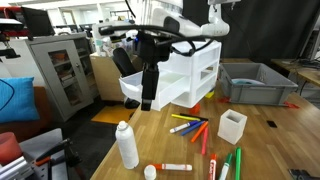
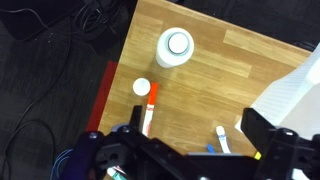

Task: Put the orange marker inside the white box on the right

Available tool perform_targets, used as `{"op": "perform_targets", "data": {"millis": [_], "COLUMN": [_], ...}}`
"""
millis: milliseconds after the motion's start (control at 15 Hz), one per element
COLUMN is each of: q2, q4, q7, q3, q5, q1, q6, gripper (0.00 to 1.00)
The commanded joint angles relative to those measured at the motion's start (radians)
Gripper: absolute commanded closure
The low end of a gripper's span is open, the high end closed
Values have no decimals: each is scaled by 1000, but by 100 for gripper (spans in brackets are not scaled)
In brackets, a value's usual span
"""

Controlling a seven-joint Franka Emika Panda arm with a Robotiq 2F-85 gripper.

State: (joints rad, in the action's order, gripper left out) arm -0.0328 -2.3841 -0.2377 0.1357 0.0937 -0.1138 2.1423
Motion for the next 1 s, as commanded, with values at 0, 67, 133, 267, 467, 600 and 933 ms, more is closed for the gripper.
{"op": "perform_targets", "data": {"millis": [0, 67, 133, 267, 467, 600, 933], "q2": [16, 26, 27, 24, 24, 56, 183], "q4": [1, 2, 3, 4, 4, 11, 19], "q7": [43, 65, 71, 72, 73, 93, 116], "q3": [2, 6, 6, 5, 5, 8, 13], "q5": [22, 33, 36, 36, 36, 54, 67], "q1": [-8, -9, -9, -8, -8, -10, -21], "q6": [1, 5, 6, 6, 6, 15, 109], "gripper": [0, 0, 0, 0, 0, 0, 0]}}
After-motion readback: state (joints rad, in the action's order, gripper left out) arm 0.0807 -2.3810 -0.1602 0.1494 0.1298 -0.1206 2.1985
